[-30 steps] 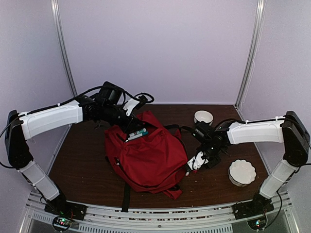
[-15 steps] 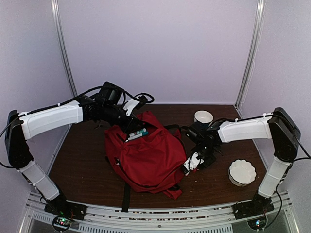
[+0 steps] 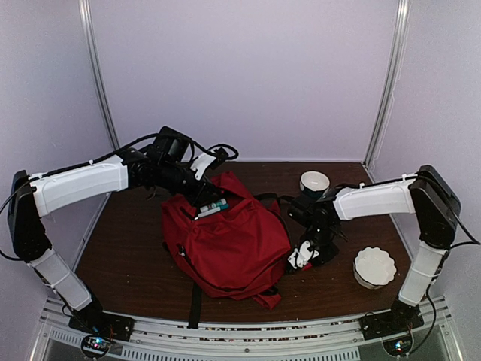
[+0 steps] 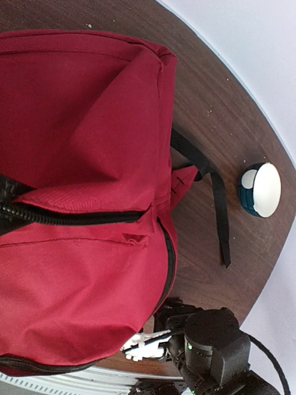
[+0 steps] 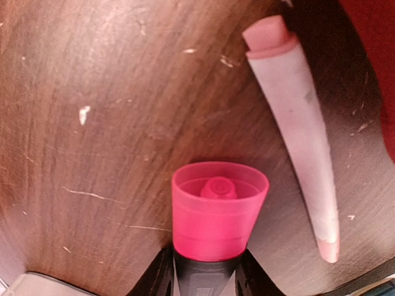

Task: Pack the student bag
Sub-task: Move the pen to the center of the board.

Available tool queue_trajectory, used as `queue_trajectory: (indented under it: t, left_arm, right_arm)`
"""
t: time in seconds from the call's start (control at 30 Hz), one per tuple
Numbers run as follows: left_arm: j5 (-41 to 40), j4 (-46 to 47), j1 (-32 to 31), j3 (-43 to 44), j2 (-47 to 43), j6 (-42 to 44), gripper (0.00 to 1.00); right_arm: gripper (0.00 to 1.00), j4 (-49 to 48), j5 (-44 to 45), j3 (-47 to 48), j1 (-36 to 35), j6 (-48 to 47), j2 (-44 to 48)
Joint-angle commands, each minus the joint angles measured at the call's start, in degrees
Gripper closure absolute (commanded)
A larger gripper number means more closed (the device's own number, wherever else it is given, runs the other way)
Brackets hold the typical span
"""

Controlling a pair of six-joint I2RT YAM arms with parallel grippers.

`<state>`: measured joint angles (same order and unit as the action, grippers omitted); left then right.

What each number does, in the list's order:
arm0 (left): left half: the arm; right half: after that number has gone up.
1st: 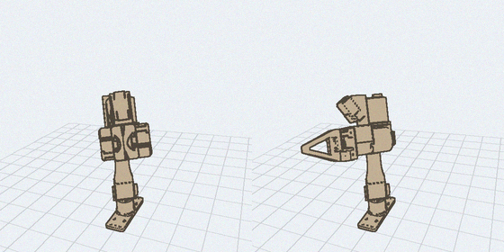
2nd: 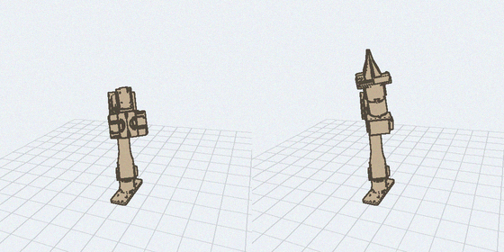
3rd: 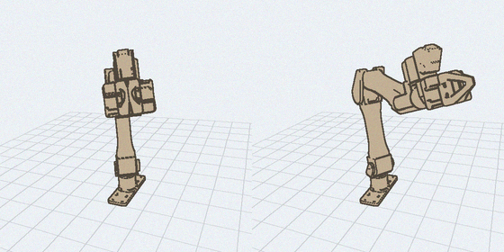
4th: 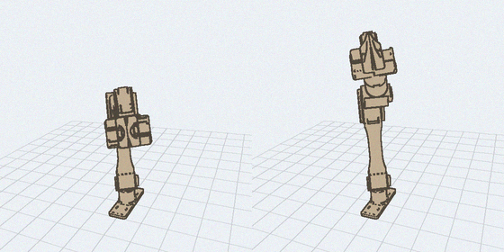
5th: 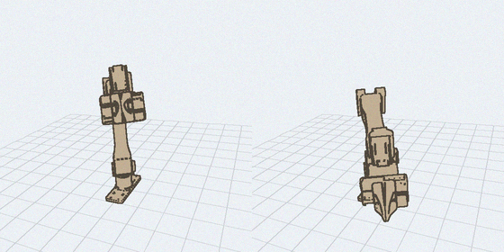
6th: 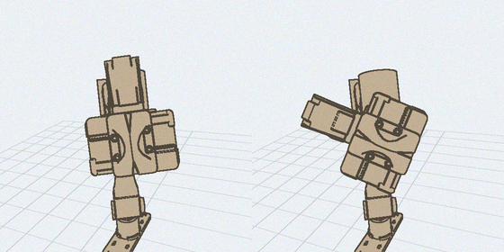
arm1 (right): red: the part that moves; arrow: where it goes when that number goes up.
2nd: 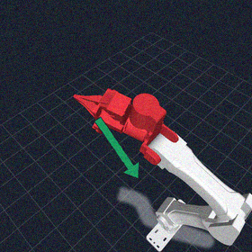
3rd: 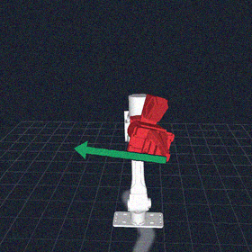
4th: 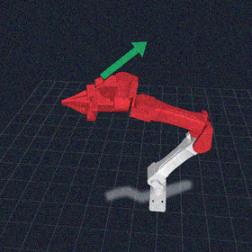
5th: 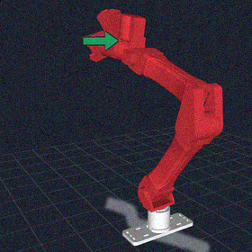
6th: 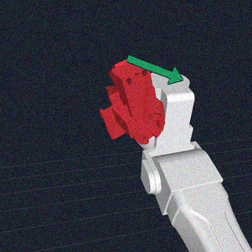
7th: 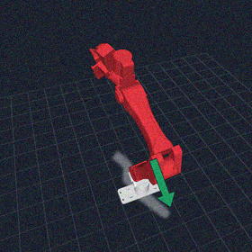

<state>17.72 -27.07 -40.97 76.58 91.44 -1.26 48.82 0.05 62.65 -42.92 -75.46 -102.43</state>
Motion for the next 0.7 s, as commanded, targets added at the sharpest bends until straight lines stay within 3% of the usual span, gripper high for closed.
queue_trajectory:
  t: [0.0,0.43,0.67]
  left_arm:
    - [2.3,3.3,-0.9,2.1,-0.6,0.4,1.00]
    - [1.7,3.0,-0.9,2.2,-0.9,1.0,1.00]
    - [1.8,3.0,-0.9,2.2,-1.1,1.0,1.00]
  right_arm:
    - [0.66,2.0,-3.2,-4.1,0.1,6.2,1.7]
    - [0.66,-3.2,-7.3,-9.8,-3.1,27.0,7.1]
    - [0.62,-4.9,-6.3,-11.4,-3.1,28.6,7.0]
